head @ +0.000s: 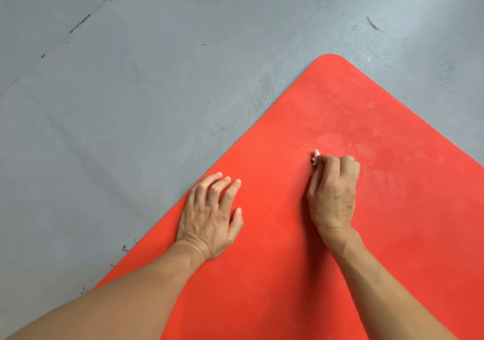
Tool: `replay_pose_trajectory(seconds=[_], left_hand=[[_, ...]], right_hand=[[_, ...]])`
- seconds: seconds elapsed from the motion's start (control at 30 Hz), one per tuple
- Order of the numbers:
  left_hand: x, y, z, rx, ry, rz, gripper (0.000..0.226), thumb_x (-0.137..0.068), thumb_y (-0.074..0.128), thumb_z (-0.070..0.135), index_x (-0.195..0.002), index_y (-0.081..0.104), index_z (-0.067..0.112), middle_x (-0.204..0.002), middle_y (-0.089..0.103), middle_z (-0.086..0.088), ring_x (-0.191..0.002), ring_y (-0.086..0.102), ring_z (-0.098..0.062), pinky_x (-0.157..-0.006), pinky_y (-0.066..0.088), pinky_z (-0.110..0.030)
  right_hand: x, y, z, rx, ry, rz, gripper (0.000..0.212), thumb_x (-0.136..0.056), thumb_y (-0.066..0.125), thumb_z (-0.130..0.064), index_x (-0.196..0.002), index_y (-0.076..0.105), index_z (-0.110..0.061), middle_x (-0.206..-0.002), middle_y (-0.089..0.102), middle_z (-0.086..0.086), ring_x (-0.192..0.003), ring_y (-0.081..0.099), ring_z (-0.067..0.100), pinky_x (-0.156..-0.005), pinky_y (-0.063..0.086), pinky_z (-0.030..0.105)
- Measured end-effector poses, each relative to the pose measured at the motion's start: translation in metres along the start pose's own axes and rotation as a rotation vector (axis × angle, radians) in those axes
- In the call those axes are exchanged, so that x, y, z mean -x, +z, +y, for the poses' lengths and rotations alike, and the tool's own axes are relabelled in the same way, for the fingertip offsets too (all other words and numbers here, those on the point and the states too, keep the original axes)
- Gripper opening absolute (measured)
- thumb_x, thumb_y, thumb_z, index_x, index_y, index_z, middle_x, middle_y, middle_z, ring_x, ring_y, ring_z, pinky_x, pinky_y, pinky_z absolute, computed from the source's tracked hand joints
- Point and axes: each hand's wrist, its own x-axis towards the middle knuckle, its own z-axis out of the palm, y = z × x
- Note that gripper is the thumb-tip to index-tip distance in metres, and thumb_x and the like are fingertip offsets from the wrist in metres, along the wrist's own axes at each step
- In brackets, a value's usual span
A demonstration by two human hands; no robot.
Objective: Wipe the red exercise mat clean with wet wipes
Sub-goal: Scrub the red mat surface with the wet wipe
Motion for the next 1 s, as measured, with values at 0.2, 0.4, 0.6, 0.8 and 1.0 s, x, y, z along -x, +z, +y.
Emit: replay_pose_trajectory(seconds=[0.2,0.4,0.6,0.8,1.0], left_hand=[[-0.001,0.0,0.001,-0.004,0.003,0.001,0.058,-0.092,0.055,0.039,-0.143,0.06,0.012,-0.134,0.057,-0.012,-0.135,0.05,-0.034,-0.111,0.044,-0.051],[-0.001,0.0,0.0,0.001,0.002,-0.002,0.057,-0.091,0.056,0.039,-0.142,0.06,0.012,-0.134,0.057,-0.012,-0.134,0.051,-0.034,-0.109,0.045,-0.051],[-0.001,-0.001,0.001,-0.015,-0.001,-0.011,0.059,-0.091,0.057,0.039,-0.142,0.061,0.012,-0.134,0.057,-0.012,-0.134,0.05,-0.034,-0.11,0.044,-0.051],[-0.002,-0.001,0.001,-0.003,-0.002,-0.005,0.058,-0.091,0.056,0.039,-0.142,0.06,0.013,-0.134,0.057,-0.011,-0.134,0.05,-0.033,-0.11,0.044,-0.049],[-0.001,-0.002,0.001,-0.001,-0.002,-0.008,0.059,-0.09,0.057,0.039,-0.141,0.062,0.012,-0.133,0.058,-0.011,-0.134,0.051,-0.033,-0.11,0.044,-0.05]], right_hand=[[0.063,-0.004,-0.057,-0.182,-0.484,-0.318,0.038,-0.11,0.035,-0.014,-0.122,0.069,-0.002,-0.087,0.052,0.008,-0.078,0.048,0.027,-0.07,0.048,0.042],[-0.062,0.004,0.005,-0.052,-0.152,-0.018,0.018,-0.102,0.059,-0.009,-0.106,0.076,-0.006,-0.082,0.05,0.013,-0.082,0.048,0.031,-0.069,0.041,0.045],[0.028,0.006,-0.061,-0.237,-0.305,-0.238,0.031,-0.099,0.051,-0.002,-0.125,0.068,-0.002,-0.088,0.049,0.011,-0.081,0.045,0.027,-0.071,0.041,0.041],[-0.047,0.008,-0.02,-0.112,-0.218,-0.094,0.02,-0.104,0.056,-0.012,-0.108,0.075,-0.005,-0.084,0.051,0.013,-0.08,0.05,0.03,-0.067,0.033,0.037],[-0.004,0.016,-0.06,-0.273,-0.207,-0.17,0.027,-0.103,0.049,-0.007,-0.119,0.071,-0.004,-0.086,0.048,0.009,-0.082,0.046,0.025,-0.069,0.04,0.038]])
